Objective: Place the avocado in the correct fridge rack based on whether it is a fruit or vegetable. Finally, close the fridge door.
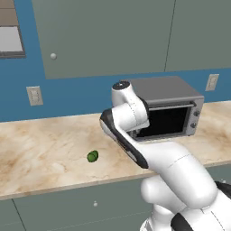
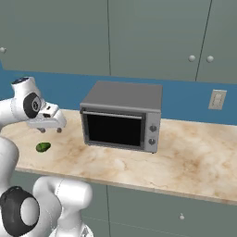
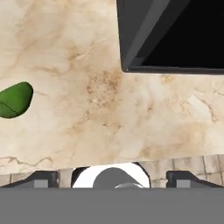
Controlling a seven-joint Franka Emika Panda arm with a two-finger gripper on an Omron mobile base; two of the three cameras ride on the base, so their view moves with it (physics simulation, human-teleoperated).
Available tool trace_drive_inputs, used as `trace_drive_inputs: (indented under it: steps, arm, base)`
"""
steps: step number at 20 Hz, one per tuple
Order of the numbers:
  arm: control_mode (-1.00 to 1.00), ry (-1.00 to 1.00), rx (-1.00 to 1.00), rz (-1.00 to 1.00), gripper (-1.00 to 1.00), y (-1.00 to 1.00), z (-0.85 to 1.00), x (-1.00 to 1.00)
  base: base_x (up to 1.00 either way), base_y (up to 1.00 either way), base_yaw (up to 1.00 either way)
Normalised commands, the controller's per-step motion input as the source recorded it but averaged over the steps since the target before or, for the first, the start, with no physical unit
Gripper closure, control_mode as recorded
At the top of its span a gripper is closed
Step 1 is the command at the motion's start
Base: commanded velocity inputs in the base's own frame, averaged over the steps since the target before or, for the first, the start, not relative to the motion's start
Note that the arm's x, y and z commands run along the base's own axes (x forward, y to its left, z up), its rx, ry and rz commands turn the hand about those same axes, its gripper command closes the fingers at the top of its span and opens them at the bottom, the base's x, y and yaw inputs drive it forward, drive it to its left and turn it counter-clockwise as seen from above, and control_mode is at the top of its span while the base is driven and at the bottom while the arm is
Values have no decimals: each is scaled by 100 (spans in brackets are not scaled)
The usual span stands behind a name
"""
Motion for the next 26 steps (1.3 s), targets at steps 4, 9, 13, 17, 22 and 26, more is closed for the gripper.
trace_drive_inputs:
  steps: [4,9,13,17,22,26]
  arm:
    - [-100,12,0,-32,-100,100,-48,26]
    - [-100,0,8,-30,-100,96,-58,18]
    - [-100,0,17,-21,-100,39,-51,6]
    - [-100,0,21,-2,-100,0,-31,45]
    - [-100,0,3,0,-100,0,-32,39]
    - [-100,6,0,0,-100,10,-43,42]
  base:
    - [0,0,0]
    - [0,0,0]
    - [0,0,0]
    - [0,0,0]
    - [0,0,0]
    - [0,0,0]
